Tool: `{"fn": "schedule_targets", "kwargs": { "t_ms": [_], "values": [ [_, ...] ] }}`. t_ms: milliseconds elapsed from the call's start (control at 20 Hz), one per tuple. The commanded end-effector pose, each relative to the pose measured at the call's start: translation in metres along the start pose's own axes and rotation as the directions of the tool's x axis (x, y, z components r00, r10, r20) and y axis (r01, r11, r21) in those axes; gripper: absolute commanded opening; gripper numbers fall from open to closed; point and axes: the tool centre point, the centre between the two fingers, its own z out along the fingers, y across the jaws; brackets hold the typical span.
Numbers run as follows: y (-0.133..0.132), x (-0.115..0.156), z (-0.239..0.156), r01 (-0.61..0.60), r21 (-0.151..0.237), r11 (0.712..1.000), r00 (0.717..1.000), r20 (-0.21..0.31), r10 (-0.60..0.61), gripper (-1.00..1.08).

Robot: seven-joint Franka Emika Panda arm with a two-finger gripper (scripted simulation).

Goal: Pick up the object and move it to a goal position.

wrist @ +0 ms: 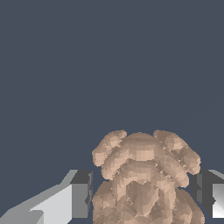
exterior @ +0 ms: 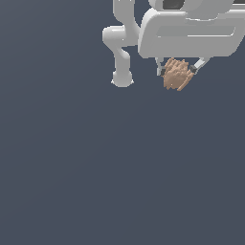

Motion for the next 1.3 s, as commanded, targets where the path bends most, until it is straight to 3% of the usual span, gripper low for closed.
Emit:
{"fn": "schedule_targets", "kwargs": {
  "t_ms": [0,550,1250],
  "values": [
    [-0.005,0.003,-0.013,0.0,0.0,1.0,1.0,0.001,0.0,-1.0],
    [-0.021,0.015,-0.05,0.0,0.0,1.0,1.0,0.001,0.0,-1.0],
    [-0.027,0.02,-0.063,0.0,0.0,1.0,1.0,0.001,0.0,-1.0]
  ]
}}
